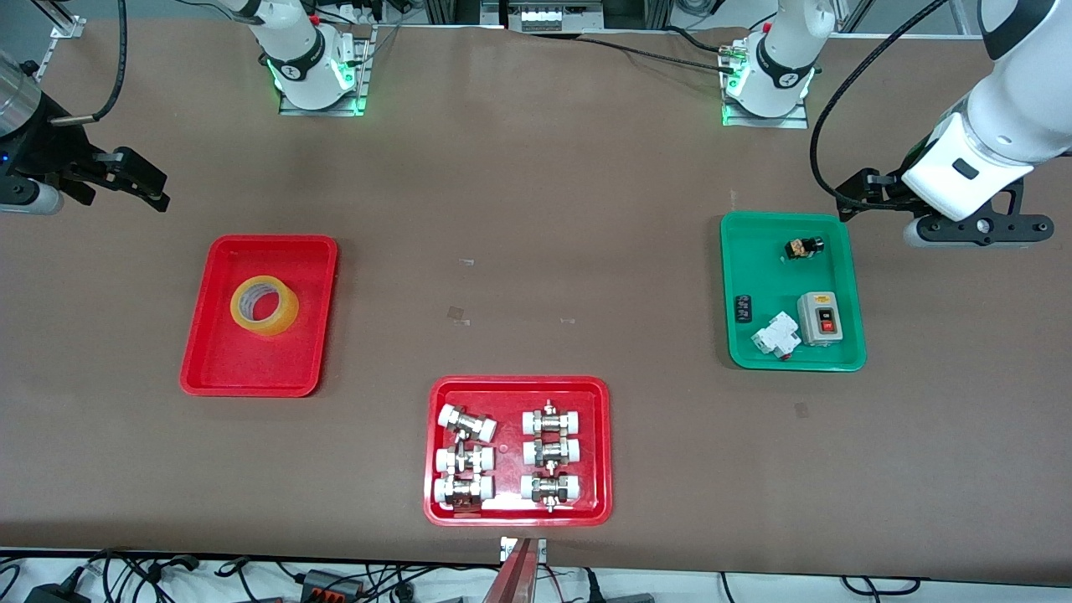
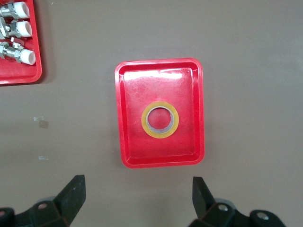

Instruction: Left arm passes tape to right arm into tray

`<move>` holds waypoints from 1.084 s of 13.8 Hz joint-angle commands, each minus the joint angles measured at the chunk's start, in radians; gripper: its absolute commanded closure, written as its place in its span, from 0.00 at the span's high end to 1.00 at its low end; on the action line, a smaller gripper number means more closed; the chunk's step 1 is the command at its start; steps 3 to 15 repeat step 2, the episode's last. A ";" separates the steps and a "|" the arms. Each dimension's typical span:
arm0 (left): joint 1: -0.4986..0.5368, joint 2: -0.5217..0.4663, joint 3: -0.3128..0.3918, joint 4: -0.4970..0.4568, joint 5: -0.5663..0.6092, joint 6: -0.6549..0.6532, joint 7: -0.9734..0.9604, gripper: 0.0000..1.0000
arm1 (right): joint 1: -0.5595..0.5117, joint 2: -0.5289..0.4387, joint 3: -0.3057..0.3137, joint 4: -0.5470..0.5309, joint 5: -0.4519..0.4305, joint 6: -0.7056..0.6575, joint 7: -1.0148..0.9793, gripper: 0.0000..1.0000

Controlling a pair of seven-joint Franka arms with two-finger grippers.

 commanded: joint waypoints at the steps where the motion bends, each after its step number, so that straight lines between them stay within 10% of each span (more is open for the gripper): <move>1: 0.008 -0.026 -0.005 -0.020 -0.012 0.011 -0.002 1.00 | -0.004 -0.005 -0.002 0.013 0.032 -0.011 0.008 1.00; 15: 0.008 -0.026 -0.005 -0.020 -0.012 0.011 -0.002 1.00 | -0.004 -0.004 -0.004 0.015 0.033 -0.014 0.005 1.00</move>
